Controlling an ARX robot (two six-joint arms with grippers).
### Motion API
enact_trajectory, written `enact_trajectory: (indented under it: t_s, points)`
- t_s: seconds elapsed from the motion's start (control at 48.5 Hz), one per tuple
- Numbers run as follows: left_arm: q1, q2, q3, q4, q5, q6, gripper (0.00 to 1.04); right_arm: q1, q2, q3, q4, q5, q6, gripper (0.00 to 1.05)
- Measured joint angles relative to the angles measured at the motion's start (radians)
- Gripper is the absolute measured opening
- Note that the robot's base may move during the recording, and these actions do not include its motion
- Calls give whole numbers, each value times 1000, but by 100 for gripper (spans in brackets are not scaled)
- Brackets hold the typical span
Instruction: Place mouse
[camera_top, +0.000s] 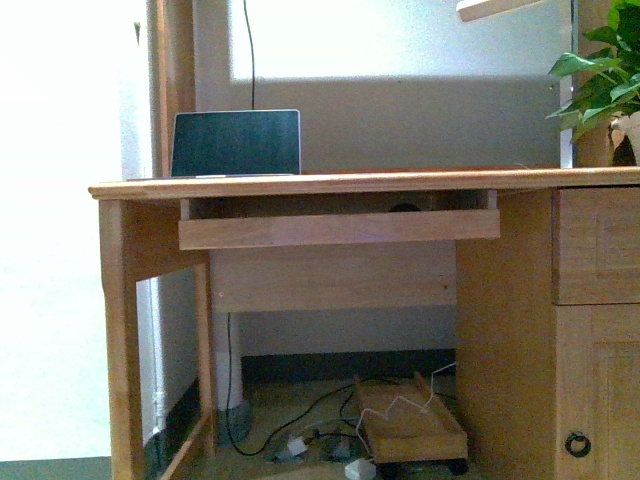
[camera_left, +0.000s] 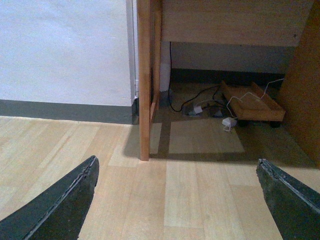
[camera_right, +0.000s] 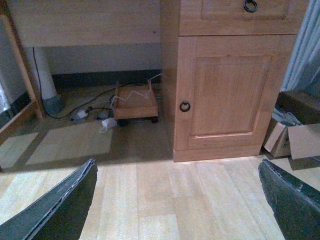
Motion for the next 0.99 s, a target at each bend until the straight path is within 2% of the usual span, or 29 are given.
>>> enact_trajectory:
  t_s: [0.99]
  points:
    - [0,0,0,0,0,0,97,0,0,0,0,0,0,97]
